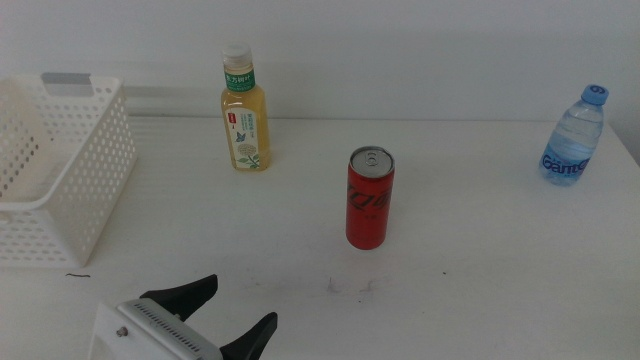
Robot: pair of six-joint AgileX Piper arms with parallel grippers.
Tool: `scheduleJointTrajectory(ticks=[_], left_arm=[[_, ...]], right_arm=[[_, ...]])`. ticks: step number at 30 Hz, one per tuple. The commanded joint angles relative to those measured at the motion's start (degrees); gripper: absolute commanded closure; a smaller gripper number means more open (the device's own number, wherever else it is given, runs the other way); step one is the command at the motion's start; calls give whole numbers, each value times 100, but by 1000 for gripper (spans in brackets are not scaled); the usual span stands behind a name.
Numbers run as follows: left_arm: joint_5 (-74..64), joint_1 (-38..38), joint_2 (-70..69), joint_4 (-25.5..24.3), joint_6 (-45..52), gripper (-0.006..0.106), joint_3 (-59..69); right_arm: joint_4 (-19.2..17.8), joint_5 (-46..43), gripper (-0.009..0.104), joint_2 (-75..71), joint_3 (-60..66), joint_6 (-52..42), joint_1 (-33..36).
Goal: Use arms to grab the bottles and put them into the dustbin to the left of the table.
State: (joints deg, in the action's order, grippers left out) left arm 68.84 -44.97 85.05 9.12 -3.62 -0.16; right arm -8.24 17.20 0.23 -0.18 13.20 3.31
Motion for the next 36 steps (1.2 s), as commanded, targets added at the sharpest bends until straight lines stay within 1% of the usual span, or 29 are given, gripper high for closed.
scheduleJointTrajectory(ticks=[1, 7, 11, 21, 25, 32, 36], left_arm=[[112, -24, -1, -65, -76, 7, 16], [112, -24, 46, 80, -117, 7, -185], [33, -13, 291, 106, 71, 7, -832], [-164, -13, 1364, 106, 71, 7, -2239], [-466, 11, 1711, 106, 183, 7, -2743], [-692, 334, 2166, -311, 165, 7, -3313], [-690, 482, 2368, -659, -189, 7, -3486]], right_arm=[[-50, -67, 4, -23, 18, -20, -53], [-50, -67, 4, -23, 18, -20, -53], [-50, -67, 4, -23, 18, -20, -53], [-50, -67, 4, -23, 18, -20, -53], [-50, -67, 4, -23, 18, -20, -53], [-50, -67, 4, -23, 18, -20, -53], [-50, -67, 4, -23, 18, -20, -53]])
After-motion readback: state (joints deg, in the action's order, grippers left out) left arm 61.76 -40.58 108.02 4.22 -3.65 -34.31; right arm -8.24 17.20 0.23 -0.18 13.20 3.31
